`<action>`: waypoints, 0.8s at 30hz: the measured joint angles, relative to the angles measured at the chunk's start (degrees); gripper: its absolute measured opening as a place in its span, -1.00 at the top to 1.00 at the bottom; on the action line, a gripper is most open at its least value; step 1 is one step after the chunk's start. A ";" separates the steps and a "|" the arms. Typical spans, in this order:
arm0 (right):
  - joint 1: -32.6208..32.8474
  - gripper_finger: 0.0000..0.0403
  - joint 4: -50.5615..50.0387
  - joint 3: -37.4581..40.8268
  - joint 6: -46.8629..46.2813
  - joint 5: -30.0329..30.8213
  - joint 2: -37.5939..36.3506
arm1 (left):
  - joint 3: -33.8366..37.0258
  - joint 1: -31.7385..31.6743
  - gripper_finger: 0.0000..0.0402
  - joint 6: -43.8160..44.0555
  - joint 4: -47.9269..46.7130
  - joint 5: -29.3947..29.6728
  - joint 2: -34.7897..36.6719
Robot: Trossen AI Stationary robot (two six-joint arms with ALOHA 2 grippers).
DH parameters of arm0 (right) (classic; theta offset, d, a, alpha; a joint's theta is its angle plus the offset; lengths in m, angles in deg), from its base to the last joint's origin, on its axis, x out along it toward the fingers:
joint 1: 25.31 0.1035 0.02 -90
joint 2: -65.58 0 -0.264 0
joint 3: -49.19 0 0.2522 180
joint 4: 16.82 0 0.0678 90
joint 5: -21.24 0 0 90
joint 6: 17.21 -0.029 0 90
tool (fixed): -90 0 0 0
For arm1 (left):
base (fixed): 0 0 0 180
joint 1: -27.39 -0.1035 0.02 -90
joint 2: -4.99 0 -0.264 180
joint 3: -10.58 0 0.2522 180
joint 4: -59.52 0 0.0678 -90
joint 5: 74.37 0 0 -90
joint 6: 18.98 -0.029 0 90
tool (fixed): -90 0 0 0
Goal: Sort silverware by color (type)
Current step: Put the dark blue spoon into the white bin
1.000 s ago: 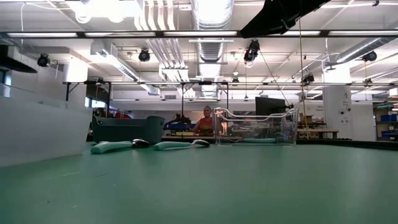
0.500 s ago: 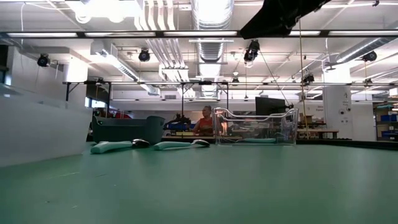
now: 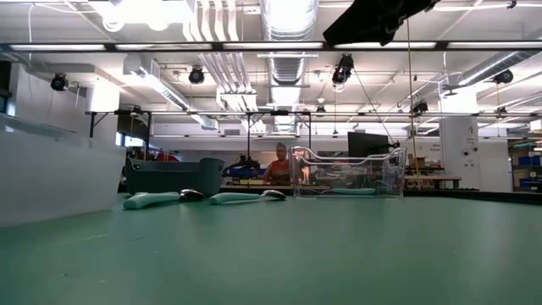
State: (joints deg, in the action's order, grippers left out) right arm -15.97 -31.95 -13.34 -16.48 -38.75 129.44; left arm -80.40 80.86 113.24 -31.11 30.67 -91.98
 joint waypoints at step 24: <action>0.00 0.26 -0.09 -4.50 3.83 0.03 -0.05 | 0.09 -1.57 0.91 -0.63 4.08 3.93 -5.39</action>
State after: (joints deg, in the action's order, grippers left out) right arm -15.97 -32.04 -17.85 -12.65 -38.72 129.39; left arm -80.31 79.29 112.61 -27.04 34.60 -97.37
